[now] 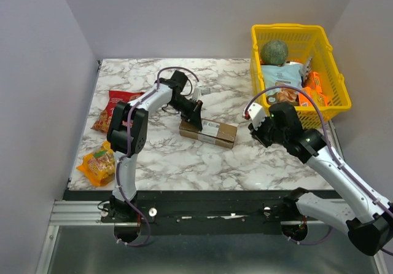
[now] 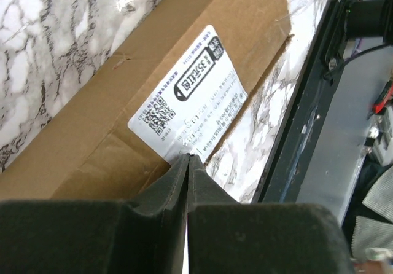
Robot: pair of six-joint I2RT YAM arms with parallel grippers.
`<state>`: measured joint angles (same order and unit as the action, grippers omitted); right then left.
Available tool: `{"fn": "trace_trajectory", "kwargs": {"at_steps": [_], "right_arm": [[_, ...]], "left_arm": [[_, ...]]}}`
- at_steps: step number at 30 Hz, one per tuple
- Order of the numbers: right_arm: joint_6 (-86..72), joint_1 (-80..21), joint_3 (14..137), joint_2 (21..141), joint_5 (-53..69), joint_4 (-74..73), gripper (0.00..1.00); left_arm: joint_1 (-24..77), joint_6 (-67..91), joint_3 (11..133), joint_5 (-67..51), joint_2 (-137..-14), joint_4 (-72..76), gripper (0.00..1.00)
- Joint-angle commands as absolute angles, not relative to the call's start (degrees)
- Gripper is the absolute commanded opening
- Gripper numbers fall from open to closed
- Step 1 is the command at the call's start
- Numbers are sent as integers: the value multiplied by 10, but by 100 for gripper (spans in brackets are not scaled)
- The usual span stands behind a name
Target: Unpack the express box
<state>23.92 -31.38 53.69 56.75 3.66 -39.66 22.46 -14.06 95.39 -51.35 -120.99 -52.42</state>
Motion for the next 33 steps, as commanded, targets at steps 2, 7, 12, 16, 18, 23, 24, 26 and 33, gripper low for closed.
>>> {"fn": "trace_trajectory", "kwargs": {"at_steps": [2, 7, 12, 16, 18, 23, 24, 26, 33], "right_arm": [[219, -309, 541, 527, 96, -414, 0], [256, -308, 544, 500, 216, -346, 0], [284, -308, 578, 536, 306, -303, 0], [304, -308, 599, 563, 353, -275, 0], [303, -308, 606, 568, 371, -254, 0], [287, -308, 623, 592, 395, -240, 0], [285, -308, 625, 595, 394, -239, 0], [283, -307, 626, 599, 394, -235, 0], [266, -308, 623, 607, 389, -206, 0]], "left_arm": [[213, -236, 857, -522, -1108, -393, 22], [227, -150, 766, -552, -950, -174, 42], [257, -126, 781, -584, -896, -172, 55], [288, -134, 789, -596, -885, -186, 62], [303, -146, 794, -601, -885, -206, 62], [325, -166, 789, -603, -883, -230, 60], [328, -168, 789, -604, -885, -232, 59], [335, -171, 790, -602, -887, -233, 57], [350, -195, 823, -592, -913, -259, 50]]}}
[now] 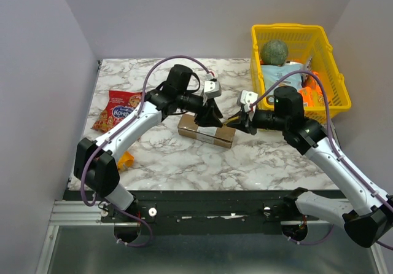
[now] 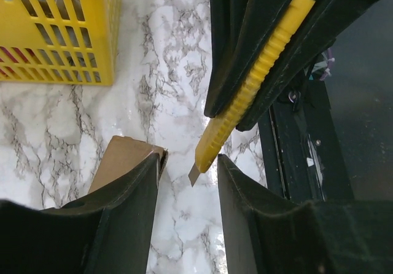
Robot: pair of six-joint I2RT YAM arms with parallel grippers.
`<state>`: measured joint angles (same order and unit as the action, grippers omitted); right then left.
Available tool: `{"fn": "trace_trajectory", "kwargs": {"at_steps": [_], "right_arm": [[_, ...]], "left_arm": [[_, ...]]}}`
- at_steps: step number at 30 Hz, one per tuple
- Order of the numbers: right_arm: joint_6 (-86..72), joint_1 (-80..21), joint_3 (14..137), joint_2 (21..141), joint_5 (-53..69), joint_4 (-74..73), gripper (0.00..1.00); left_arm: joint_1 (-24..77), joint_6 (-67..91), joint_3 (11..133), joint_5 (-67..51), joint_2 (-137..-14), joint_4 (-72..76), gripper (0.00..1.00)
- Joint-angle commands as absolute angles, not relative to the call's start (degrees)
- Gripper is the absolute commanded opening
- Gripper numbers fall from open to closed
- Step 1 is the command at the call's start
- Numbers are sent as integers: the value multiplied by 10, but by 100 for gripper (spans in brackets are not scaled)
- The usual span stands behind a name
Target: Unpack the express box
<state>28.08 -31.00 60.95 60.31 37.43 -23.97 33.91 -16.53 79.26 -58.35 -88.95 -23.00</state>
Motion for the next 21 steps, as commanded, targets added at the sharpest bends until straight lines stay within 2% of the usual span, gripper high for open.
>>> {"fn": "trace_trajectory", "kwargs": {"at_steps": [1, 3, 6, 9, 10, 11, 12, 14, 15, 18, 21], "right_arm": [[263, -308, 623, 607, 390, -200, 0], [256, -308, 622, 611, 388, -189, 0], [249, -308, 626, 617, 391, -187, 0], [241, -308, 625, 625, 388, -187, 0], [237, -308, 626, 628, 388, -187, 2], [232, -308, 627, 631, 388, -187, 9], [223, -308, 631, 635, 367, -187, 27], [162, -308, 660, 649, 320, -187, 45], [146, -308, 670, 653, 271, -188, 60], [123, -307, 690, 652, 210, -165, 79], [116, -307, 705, 665, 188, -155, 83]], "left_arm": [[351, -199, 830, -592, -918, -264, 49], [355, -209, 842, -591, -927, -278, 47], [357, -206, 848, -589, -935, -278, 35], [357, -203, 851, -589, -940, -278, 19], [357, -200, 851, -587, -940, -279, 7], [357, -194, 849, -571, -940, -280, 1], [357, -186, 846, -558, -938, -278, 0], [345, -173, 835, -541, -931, -286, 0], [337, -166, 831, -522, -928, -290, 0], [274, -109, 804, -505, -911, -290, 0], [180, -94, 804, -484, -915, -358, 0]]}}
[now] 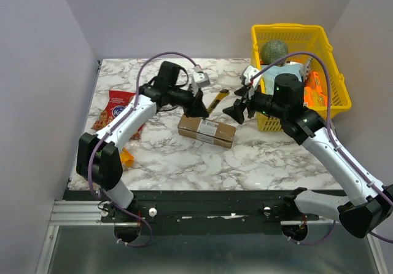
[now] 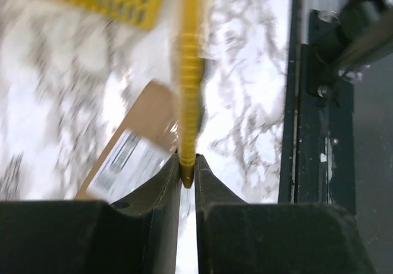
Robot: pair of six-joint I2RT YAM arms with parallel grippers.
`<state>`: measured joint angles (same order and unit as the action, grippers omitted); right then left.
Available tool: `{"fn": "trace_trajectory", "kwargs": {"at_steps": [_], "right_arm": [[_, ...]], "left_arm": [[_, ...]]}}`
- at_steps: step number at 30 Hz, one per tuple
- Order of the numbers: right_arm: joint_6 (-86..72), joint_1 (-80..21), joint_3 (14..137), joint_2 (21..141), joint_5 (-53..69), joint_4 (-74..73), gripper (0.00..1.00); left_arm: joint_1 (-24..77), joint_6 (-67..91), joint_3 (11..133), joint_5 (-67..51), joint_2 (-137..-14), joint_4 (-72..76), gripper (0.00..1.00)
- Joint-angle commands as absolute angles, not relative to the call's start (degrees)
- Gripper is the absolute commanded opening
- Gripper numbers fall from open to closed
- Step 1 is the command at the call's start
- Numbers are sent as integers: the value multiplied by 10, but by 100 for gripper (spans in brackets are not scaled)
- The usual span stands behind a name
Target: Unpack the express box
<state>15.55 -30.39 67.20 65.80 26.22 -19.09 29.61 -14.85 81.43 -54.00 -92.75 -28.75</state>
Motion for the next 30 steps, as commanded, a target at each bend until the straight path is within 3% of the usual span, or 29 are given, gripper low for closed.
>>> {"fn": "trace_trajectory", "kwargs": {"at_steps": [1, 7, 11, 18, 20, 23, 26, 30], "right_arm": [[108, -307, 707, 671, 166, -149, 83], [95, -307, 703, 706, 140, -125, 84], [69, -308, 707, 722, 167, -120, 84], [118, -307, 734, 752, 190, -195, 82], [129, -306, 739, 762, 157, -228, 82], [129, -307, 748, 792, 100, -300, 81], [128, -307, 721, 795, 74, -312, 81], [127, -307, 677, 772, 67, -295, 80]], "left_arm": [[158, -94, 799, -467, -913, -375, 0], [54, -130, 727, -334, -885, -484, 2], [45, -124, 611, -275, -870, -488, 2], [5, -72, 591, -270, -912, -463, 0], [5, -41, 598, -280, -926, -466, 12], [5, -42, 599, -316, -898, -455, 39], [4, -66, 595, -330, -855, -450, 48], [5, -76, 645, -330, -851, -463, 54]]}}
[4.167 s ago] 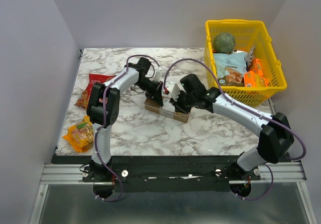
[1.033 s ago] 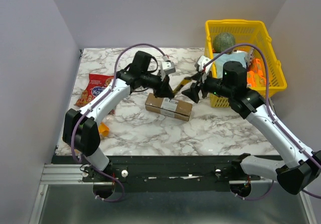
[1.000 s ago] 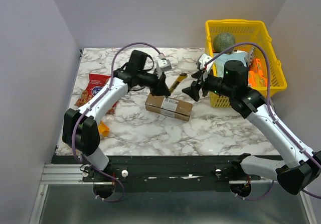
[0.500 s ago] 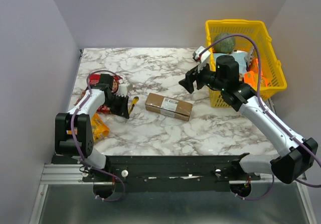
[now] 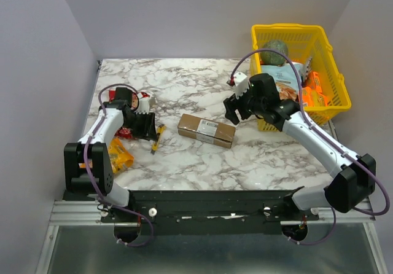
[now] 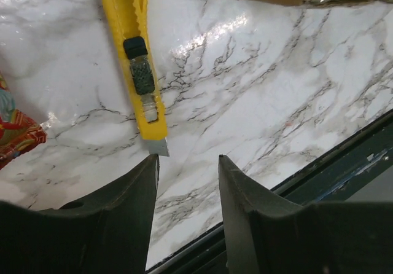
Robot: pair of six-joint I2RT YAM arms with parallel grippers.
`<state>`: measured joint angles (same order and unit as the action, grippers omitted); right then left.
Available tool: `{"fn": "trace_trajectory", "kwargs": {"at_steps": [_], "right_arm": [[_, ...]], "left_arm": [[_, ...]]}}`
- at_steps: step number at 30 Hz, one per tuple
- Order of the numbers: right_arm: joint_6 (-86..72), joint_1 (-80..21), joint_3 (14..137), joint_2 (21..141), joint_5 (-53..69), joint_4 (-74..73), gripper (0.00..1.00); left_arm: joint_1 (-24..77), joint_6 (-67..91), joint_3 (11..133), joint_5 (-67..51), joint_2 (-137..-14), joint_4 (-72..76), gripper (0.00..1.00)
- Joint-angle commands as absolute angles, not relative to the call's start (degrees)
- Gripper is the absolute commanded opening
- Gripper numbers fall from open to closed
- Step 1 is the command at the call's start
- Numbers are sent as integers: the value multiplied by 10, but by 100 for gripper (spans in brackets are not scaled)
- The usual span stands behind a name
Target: Unpack the express box
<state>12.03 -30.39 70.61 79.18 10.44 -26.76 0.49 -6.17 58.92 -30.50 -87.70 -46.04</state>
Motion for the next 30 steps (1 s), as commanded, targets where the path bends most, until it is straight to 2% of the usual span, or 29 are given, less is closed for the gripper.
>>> {"fn": "trace_trajectory", "kwargs": {"at_steps": [1, 5, 6, 8, 9, 10, 11, 13, 14, 17, 21, 23, 30], "right_arm": [[128, -307, 665, 768, 48, -298, 79], [169, -308, 615, 753, 34, -322, 65], [175, -306, 600, 748, 34, -322, 53], [182, -307, 564, 737, 33, -319, 34], [185, -307, 556, 728, 33, -315, 16], [189, -307, 545, 725, 33, -309, 10], [198, -307, 538, 724, 30, -305, 7], [203, -307, 527, 736, 30, -287, 6], [211, -307, 528, 748, 36, -283, 6], [231, -307, 561, 802, 66, -274, 0], [229, -308, 611, 858, 92, -268, 0], [223, -308, 642, 887, 116, -269, 0], [226, -316, 805, 1011, 118, -267, 1]], "left_arm": [[23, -90, 663, -330, -855, -461, 54], [89, -133, 757, -308, -924, -413, 58], [97, -135, 810, -288, -949, -415, 58], [112, -132, 867, -268, -1029, -434, 51], [114, -130, 918, -240, -1054, -441, 45], [116, -129, 940, -217, -1076, -448, 37], [118, -129, 960, -188, -1116, -463, 32], [120, -137, 998, -144, -1145, -473, 25], [120, -141, 1003, -146, -1159, -479, 18], [120, -144, 989, -186, -1157, -485, 12], [124, -148, 913, -313, -1122, -477, 13], [140, -158, 885, -357, -1094, -474, 17], [190, -193, 767, -372, -994, -515, 20]]}}
